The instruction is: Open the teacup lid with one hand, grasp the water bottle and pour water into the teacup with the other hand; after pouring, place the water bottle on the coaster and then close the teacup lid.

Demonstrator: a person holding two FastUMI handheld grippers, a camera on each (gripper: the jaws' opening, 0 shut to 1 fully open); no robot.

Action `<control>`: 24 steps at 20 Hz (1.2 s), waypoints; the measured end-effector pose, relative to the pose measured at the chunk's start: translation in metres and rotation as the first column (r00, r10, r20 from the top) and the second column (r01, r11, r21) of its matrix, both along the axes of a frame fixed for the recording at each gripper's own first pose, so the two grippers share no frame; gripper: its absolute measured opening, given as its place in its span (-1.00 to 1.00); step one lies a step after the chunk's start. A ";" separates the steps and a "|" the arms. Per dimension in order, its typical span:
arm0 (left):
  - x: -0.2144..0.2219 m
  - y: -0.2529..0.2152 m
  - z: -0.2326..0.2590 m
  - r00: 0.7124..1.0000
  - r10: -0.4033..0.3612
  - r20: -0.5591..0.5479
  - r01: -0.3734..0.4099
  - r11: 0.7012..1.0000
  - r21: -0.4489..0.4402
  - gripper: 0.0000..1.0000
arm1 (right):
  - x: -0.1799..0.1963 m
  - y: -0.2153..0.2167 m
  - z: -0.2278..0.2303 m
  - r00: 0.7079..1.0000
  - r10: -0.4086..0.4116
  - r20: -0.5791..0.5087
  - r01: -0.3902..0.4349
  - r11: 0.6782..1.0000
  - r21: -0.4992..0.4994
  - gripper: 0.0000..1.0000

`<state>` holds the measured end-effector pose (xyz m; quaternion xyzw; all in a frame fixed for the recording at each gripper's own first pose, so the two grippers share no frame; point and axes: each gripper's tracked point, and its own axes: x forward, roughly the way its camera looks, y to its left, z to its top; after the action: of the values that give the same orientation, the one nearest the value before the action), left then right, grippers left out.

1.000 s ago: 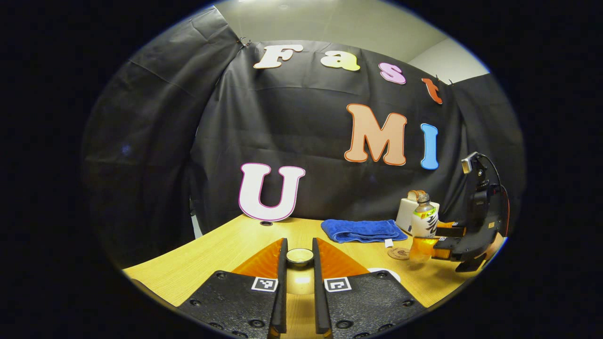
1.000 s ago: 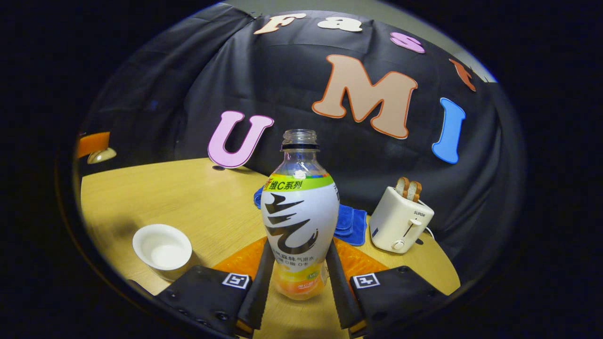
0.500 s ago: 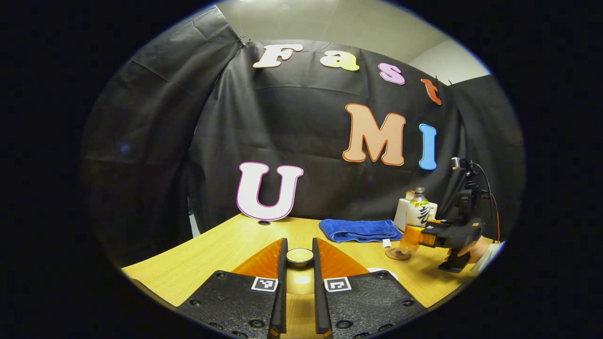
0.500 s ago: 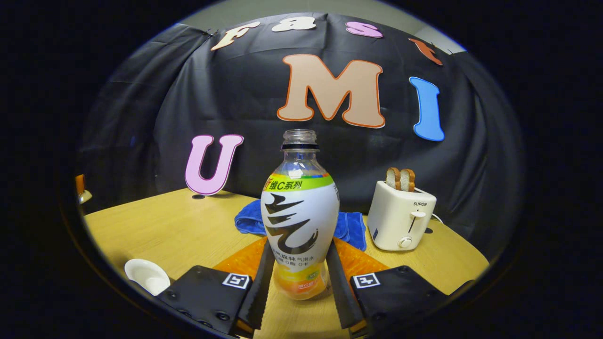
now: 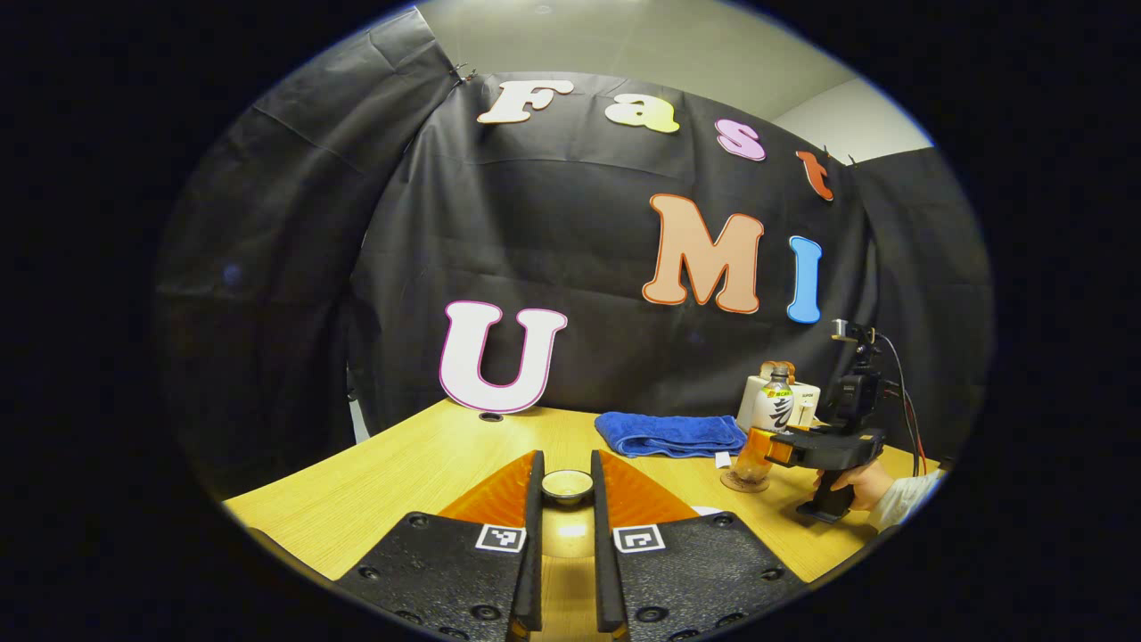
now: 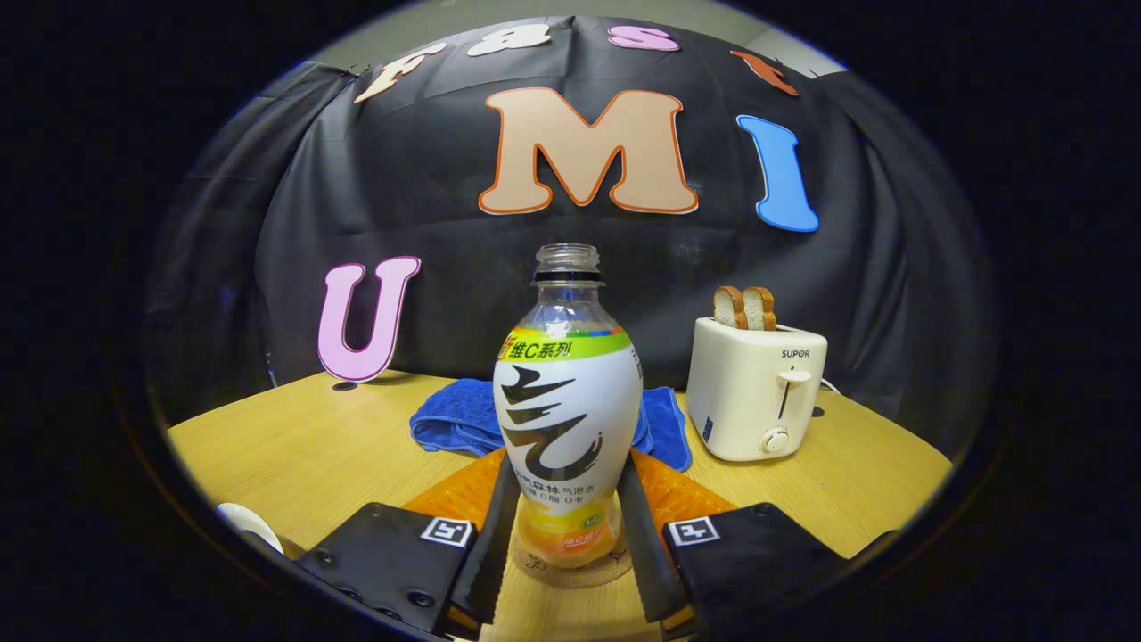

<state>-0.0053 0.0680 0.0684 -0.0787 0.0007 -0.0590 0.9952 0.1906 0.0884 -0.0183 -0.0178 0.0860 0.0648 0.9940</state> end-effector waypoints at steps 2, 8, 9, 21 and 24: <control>0.001 0.001 -0.002 1.000 0.002 -0.004 -0.002 1.000 -0.001 -0.58 | 0.005 -0.001 -0.008 1.000 -0.001 -0.012 0.001 1.000 0.007 0.35; 0.003 -0.001 -0.005 1.000 -0.004 -0.014 0.004 1.000 -0.011 -0.58 | 0.006 -0.009 -0.010 0.999 -0.030 0.013 0.030 0.999 0.023 0.36; 0.002 -0.002 -0.006 1.000 -0.006 -0.016 0.006 1.000 -0.011 -0.58 | 0.006 -0.009 -0.010 0.999 -0.031 0.012 0.031 0.999 0.032 0.35; -0.001 -0.023 -0.007 0.998 -0.056 -0.017 0.056 0.998 0.003 -0.57 | -0.011 -0.018 -0.004 0.999 -0.038 0.026 0.035 0.996 0.082 0.83; -0.002 -0.038 -0.006 0.996 -0.091 -0.012 0.091 0.996 0.009 -0.58 | -0.021 -0.025 0.003 0.998 -0.036 0.047 0.032 0.996 0.085 0.82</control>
<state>-0.0078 0.0300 0.0628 -0.0742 0.0104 -0.1037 0.9918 0.1700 0.0635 -0.0153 0.0242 0.0593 0.0510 0.9966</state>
